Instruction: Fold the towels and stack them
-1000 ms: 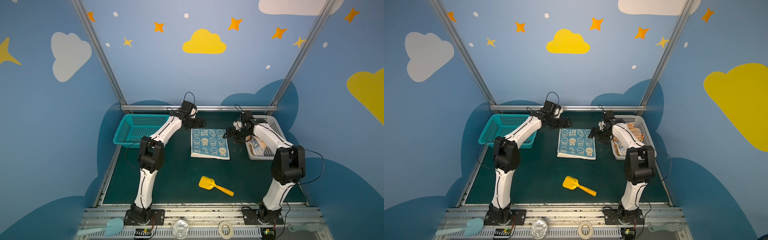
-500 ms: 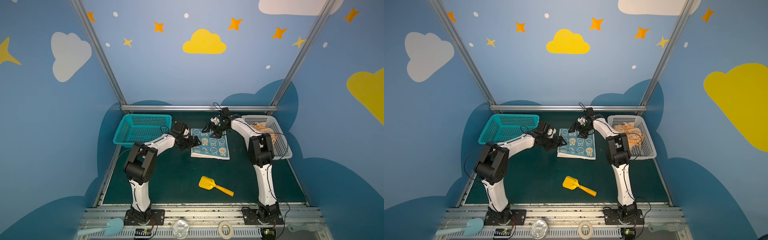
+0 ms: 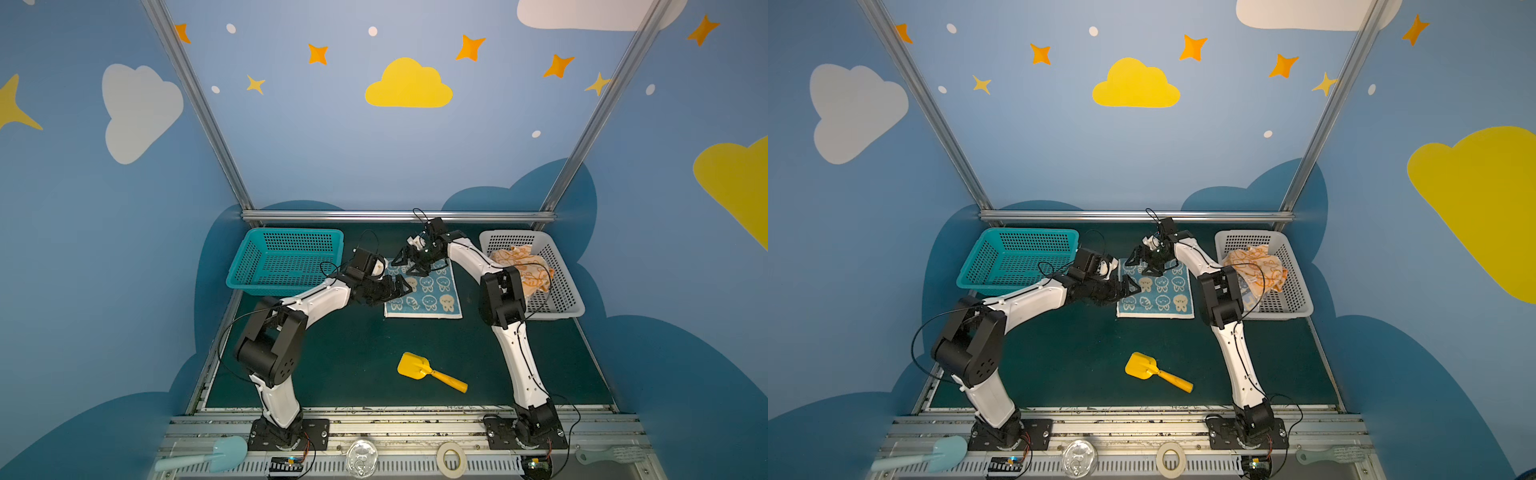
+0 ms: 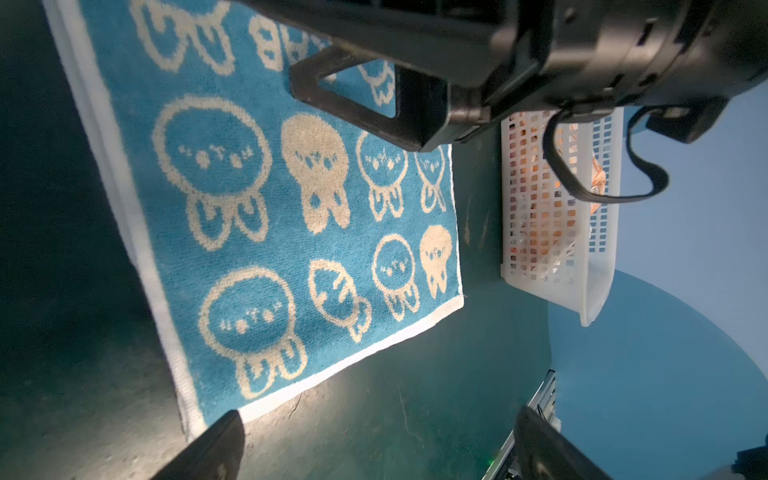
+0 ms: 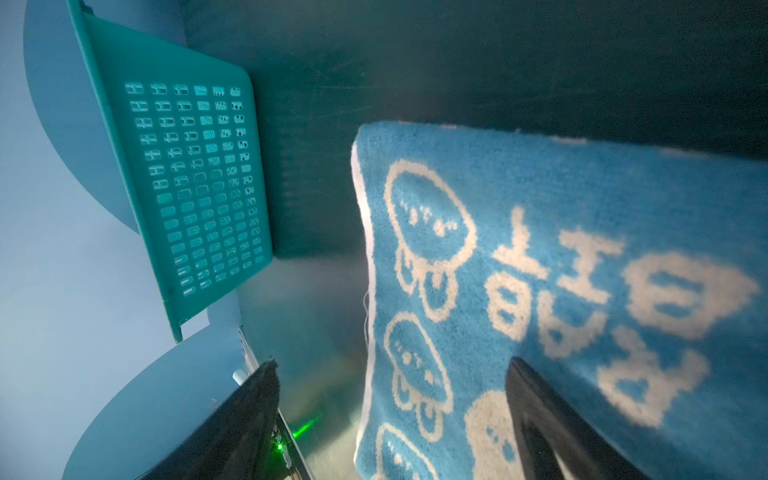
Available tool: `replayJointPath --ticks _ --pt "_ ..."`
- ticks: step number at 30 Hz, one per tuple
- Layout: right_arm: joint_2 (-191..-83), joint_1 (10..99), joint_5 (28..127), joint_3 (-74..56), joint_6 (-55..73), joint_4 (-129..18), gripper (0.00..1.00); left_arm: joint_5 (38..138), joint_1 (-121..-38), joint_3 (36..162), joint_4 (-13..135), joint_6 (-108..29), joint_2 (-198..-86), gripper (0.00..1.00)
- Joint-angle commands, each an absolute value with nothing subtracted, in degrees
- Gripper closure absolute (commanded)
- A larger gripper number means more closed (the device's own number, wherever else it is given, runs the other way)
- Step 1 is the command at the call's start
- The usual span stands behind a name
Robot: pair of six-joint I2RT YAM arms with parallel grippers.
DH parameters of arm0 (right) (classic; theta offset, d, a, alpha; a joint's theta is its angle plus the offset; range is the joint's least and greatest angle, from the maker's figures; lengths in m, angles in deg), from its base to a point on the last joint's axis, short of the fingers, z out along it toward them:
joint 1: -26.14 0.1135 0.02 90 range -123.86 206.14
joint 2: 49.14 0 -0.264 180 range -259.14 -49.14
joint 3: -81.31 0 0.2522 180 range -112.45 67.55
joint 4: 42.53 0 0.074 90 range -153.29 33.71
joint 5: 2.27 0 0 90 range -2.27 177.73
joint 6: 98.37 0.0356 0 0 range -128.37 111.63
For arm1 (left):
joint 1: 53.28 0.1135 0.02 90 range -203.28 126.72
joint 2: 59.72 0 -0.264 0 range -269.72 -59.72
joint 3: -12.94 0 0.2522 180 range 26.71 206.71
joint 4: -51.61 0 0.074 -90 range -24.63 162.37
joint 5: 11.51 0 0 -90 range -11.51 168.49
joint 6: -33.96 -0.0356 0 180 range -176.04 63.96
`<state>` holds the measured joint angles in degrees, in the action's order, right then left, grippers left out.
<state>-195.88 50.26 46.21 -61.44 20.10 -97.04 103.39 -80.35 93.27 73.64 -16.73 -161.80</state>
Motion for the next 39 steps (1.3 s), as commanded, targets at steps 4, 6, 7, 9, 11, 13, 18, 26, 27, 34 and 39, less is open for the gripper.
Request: replayJointPath --ticks 4,6,7,9,11,13,18,26,27,34,39 --pt "-195.4 50.8 46.4 -61.7 18.8 -98.7 0.15 103.6 -80.9 91.1 73.0 -16.4 -160.9 0.00" --pt "-194.7 50.8 46.3 -61.7 18.5 -99.0 0.15 104.0 -80.9 91.9 73.0 -16.8 -161.1 0.00" --pt "-194.2 50.8 46.3 -61.7 18.4 -99.2 0.15 104.5 -81.0 92.6 72.5 -16.4 -161.4 0.00" --pt "-192.7 50.6 46.5 -61.3 18.1 -99.5 0.15 105.8 -81.6 93.7 69.7 -15.3 -161.8 0.00" --pt "-191.2 50.2 46.4 -59.5 18.5 -98.1 0.15 106.0 -82.7 95.9 67.9 -15.0 -163.7 0.00" --pt "-190.7 49.8 45.7 -58.3 19.0 -96.9 0.15 106.6 -83.3 98.3 67.7 -14.8 -166.7 0.00" --pt "-192.4 49.7 45.1 -58.1 18.9 -97.7 0.15 108.5 -83.9 97.8 63.3 -12.2 -172.5 0.00" --pt "-195.1 47.7 45.4 -59.0 18.3 -98.0 0.15 107.0 -83.3 92.2 62.9 -13.1 -174.1 0.00" --pt "-195.4 47.5 45.5 -59.1 18.1 -98.2 0.15 106.8 -83.1 91.6 62.8 -13.2 -173.9 0.00" --pt "-196.7 44.9 47.9 -59.2 16.3 -100.2 0.15 106.3 -82.2 87.9 63.3 -14.3 -172.3 0.00" --pt "-197.0 43.6 46.8 -59.6 15.3 -100.8 0.15 105.8 -82.2 85.4 63.0 -14.3 -171.0 0.00"
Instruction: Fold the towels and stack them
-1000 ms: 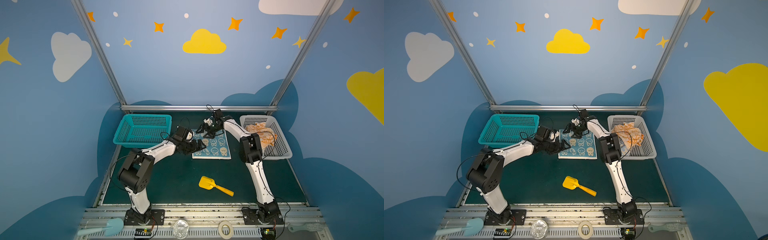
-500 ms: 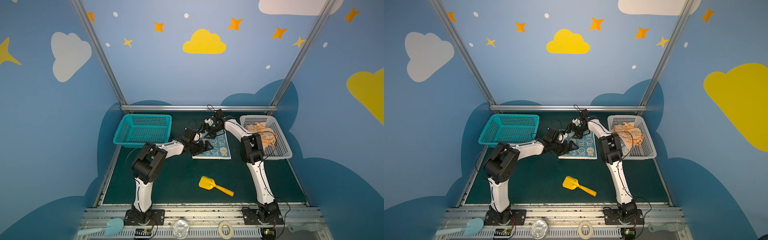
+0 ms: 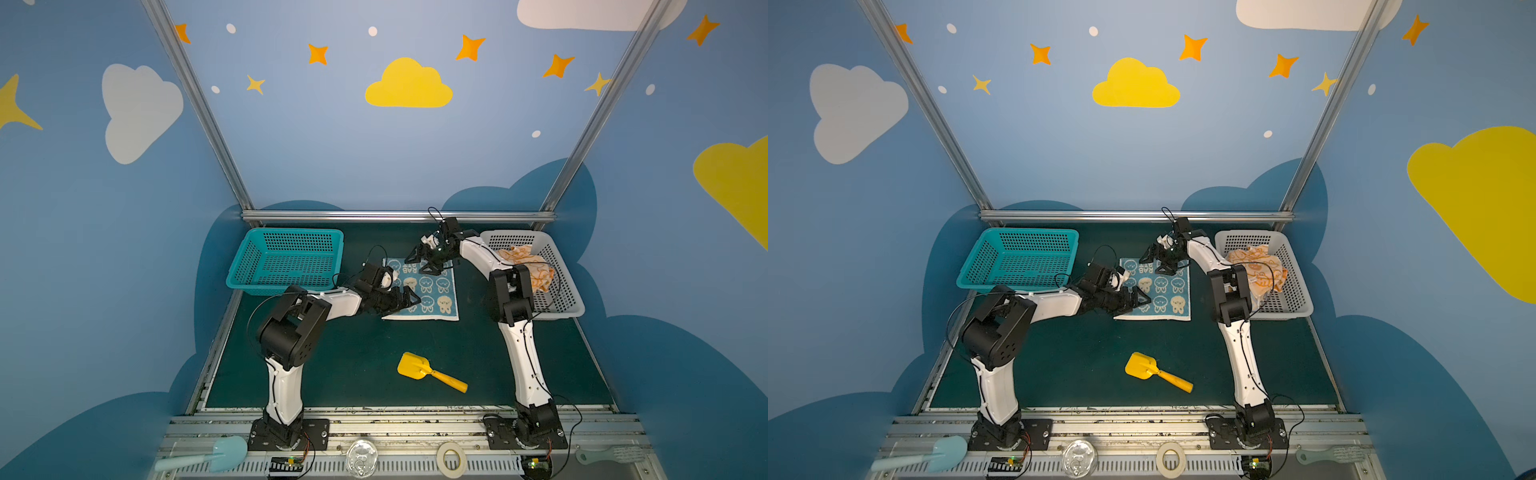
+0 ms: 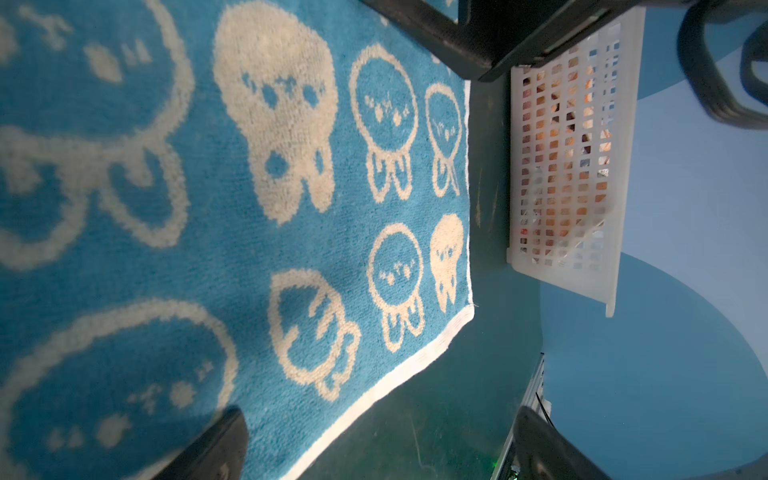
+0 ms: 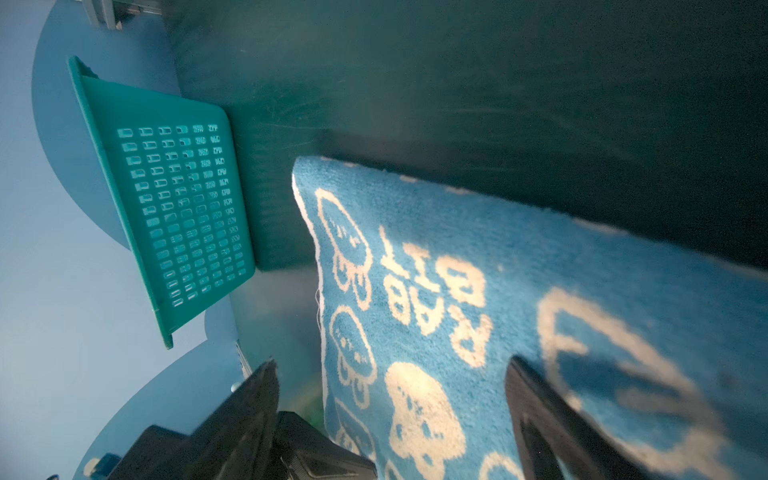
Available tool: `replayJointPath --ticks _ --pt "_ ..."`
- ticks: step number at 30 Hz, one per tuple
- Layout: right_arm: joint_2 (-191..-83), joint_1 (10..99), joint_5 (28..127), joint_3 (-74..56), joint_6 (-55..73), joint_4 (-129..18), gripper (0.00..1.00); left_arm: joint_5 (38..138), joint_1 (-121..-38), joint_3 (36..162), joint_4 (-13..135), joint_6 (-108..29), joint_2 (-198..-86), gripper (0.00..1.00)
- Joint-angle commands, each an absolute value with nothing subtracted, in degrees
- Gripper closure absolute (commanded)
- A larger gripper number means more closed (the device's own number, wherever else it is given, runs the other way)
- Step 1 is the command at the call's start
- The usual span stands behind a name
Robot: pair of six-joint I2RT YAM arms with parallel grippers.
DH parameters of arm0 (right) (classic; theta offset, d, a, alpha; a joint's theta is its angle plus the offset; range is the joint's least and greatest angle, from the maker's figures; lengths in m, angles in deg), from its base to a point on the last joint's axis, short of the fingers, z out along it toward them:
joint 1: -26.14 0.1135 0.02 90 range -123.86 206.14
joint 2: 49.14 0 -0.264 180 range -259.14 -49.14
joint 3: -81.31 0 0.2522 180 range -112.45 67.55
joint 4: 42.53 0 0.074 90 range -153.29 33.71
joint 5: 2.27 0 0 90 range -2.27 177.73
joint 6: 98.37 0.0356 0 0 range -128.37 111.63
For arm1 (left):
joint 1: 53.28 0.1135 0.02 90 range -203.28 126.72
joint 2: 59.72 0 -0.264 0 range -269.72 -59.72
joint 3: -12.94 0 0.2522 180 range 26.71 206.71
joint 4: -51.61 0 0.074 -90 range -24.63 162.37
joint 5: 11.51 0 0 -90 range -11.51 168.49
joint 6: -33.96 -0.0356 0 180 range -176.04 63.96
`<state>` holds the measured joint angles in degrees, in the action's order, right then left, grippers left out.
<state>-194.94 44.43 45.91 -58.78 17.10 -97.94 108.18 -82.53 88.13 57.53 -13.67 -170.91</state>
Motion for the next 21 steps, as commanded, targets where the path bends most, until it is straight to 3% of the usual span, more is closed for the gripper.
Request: replayJointPath --ticks 1,7,13,17,21 --pt "-196.8 43.5 46.2 -60.0 15.0 -101.2 0.15 106.0 -82.2 84.9 62.8 -14.3 -170.7 0.00" --pt "-189.6 43.0 44.2 -58.9 14.1 -102.7 0.14 106.0 -82.3 86.6 65.3 -15.6 -167.6 0.00" --pt "-177.8 40.2 46.4 -47.1 15.8 -99.9 0.14 104.1 -81.4 96.8 75.4 -18.9 -165.0 0.00" --pt "-175.1 37.6 44.7 -39.9 17.9 -96.5 0.14 106.1 -79.3 107.8 80.3 -20.0 -170.3 0.00" --pt "-177.8 37.0 45.1 -42.0 17.5 -97.9 0.14 108.0 -78.0 117.8 82.5 -20.8 -178.2 0.00"
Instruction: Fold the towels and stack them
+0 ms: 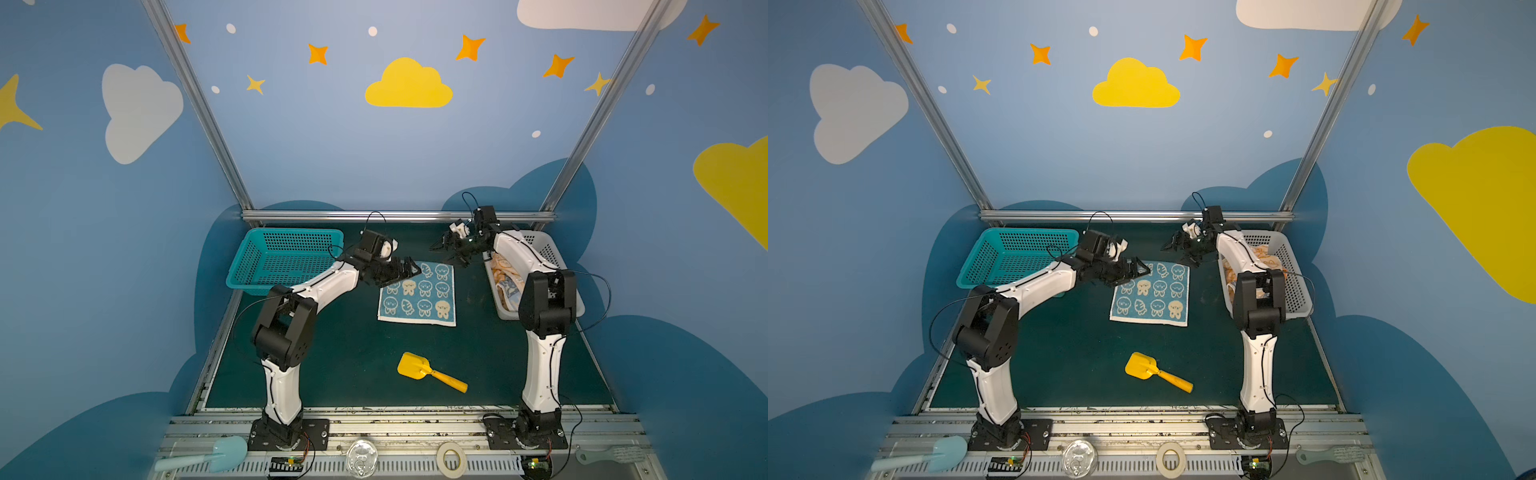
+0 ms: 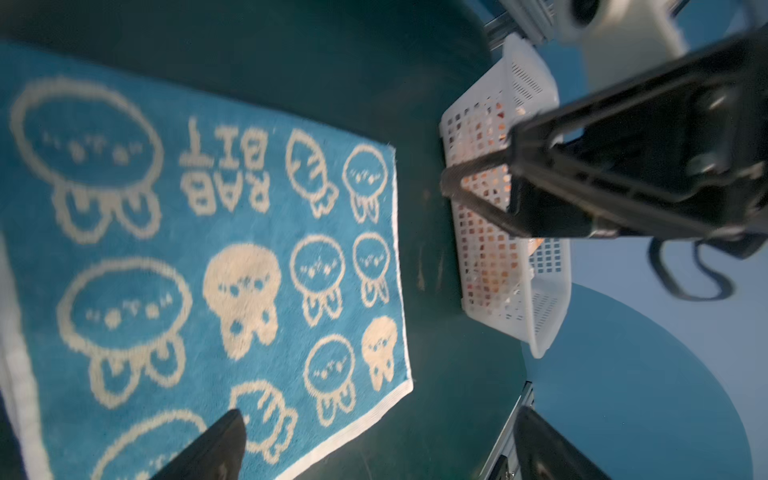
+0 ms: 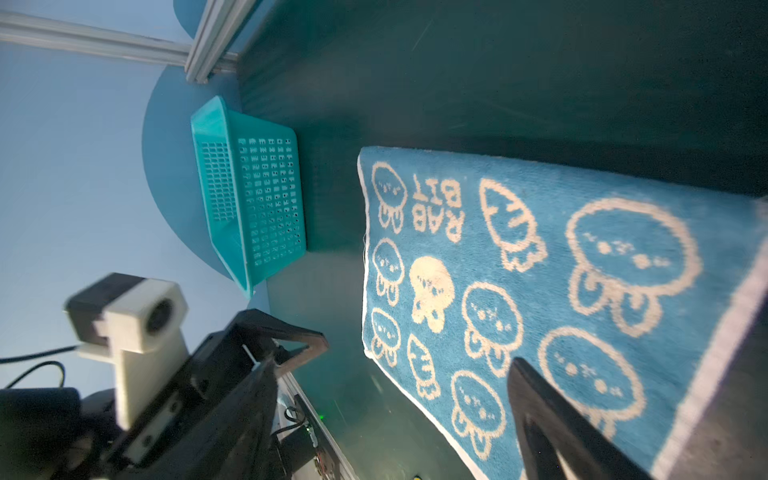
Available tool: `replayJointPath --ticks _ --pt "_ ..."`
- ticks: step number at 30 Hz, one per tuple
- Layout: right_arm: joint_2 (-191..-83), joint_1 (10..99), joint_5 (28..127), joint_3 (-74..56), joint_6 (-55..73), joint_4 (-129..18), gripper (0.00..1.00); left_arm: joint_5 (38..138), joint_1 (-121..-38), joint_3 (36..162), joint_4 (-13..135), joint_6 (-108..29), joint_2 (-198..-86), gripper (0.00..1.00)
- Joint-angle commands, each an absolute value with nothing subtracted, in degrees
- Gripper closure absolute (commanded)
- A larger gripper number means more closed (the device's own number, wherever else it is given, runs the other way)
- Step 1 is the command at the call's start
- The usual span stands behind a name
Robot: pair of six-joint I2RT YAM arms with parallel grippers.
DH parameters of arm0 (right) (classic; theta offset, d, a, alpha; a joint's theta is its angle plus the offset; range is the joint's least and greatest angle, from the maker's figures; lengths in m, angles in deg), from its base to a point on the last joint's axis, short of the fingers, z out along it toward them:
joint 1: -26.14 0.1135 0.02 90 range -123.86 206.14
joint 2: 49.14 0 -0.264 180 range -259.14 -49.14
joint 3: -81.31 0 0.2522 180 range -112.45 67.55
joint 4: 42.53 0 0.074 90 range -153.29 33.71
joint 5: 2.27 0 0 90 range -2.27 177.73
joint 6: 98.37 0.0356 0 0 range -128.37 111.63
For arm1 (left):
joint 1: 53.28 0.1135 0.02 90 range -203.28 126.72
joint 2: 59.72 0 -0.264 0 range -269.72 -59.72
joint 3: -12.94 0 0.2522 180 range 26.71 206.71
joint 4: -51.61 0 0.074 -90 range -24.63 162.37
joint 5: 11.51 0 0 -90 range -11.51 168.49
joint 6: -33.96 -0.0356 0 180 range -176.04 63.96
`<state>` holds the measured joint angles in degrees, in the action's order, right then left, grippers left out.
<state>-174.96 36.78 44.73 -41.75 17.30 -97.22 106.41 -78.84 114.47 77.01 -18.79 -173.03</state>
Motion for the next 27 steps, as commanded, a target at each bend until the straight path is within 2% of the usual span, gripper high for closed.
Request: replayJointPath --ticks 1,9,23,27 --pt "-179.1 37.0 45.4 -43.8 17.2 -99.3 0.14 108.3 -77.8 120.1 83.3 -21.1 -180.0 0.00" --pt "-187.8 37.2 47.1 -53.4 17.8 -104.1 0.14 111.2 -75.9 128.1 86.9 -22.0 -190.7 0.00" --pt "-196.3 40.7 60.2 -65.6 10.9 -116.7 0.14 110.5 -75.3 112.9 81.4 -18.5 -185.8 0.00" --pt "-195.3 42.5 60.3 -62.5 11.4 -116.2 0.14 109.9 -75.3 111.4 83.1 -19.3 -184.7 0.00"
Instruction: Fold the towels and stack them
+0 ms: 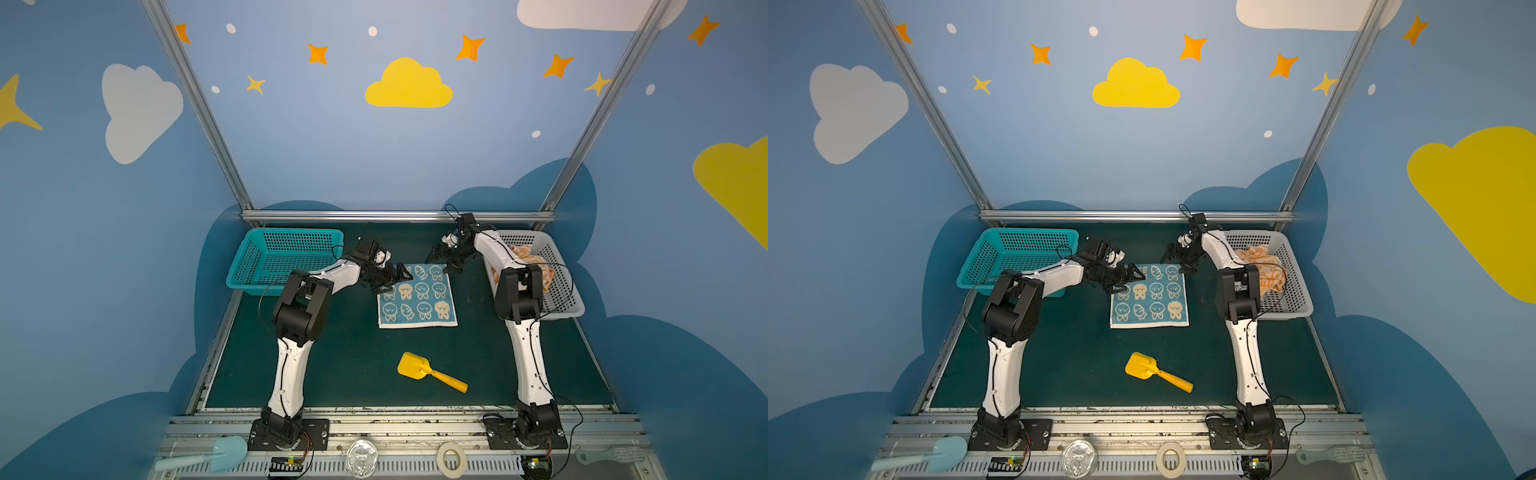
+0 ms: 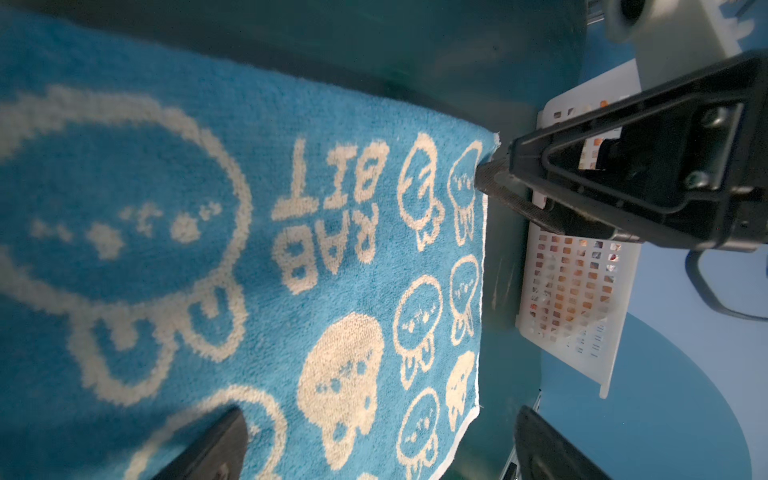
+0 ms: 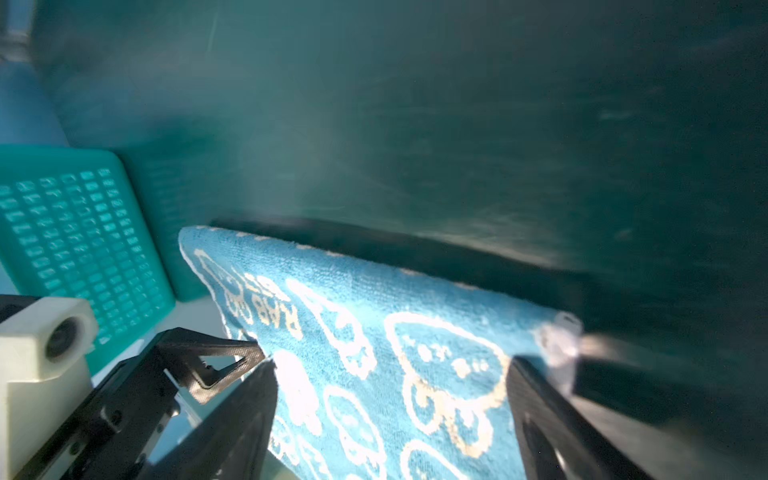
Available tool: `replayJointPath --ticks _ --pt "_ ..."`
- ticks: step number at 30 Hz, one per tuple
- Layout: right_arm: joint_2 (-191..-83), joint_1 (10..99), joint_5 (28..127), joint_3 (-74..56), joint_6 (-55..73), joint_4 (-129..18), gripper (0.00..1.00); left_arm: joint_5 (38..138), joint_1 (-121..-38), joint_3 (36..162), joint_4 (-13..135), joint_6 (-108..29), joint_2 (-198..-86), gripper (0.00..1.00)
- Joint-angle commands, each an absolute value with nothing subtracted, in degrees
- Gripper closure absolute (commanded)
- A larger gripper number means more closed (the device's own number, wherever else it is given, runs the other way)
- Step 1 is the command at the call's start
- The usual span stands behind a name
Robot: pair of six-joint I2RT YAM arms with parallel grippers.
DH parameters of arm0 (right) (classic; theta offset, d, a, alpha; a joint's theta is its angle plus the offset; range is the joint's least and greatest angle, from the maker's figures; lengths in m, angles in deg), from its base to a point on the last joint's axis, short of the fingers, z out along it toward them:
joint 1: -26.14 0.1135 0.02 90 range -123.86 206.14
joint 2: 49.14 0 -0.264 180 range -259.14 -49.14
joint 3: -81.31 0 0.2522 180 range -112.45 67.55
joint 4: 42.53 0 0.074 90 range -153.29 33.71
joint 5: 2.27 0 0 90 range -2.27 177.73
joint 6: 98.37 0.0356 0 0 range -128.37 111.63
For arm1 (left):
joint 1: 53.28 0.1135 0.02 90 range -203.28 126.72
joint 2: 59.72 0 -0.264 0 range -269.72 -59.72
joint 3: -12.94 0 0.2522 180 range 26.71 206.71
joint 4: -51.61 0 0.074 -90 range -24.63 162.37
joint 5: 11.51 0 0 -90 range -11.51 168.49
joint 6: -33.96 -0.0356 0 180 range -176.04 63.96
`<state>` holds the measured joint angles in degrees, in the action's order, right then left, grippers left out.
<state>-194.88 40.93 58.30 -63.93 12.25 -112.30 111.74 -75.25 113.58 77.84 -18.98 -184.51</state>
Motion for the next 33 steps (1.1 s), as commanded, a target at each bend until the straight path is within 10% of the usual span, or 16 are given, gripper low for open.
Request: replayJointPath --ticks 1,19,33 --pt "-194.8 42.8 60.0 -61.6 11.4 -115.8 0.14 109.8 -75.3 111.1 83.1 -19.2 -184.4 0.00" --pt "-186.9 42.6 59.7 -55.0 10.5 -116.5 0.14 107.1 -75.1 102.9 82.7 -20.3 -178.3 0.00" --pt "-178.4 39.9 63.3 -51.2 8.6 -117.8 0.13 90.5 -75.1 120.6 99.4 -34.8 -172.8 0.00"
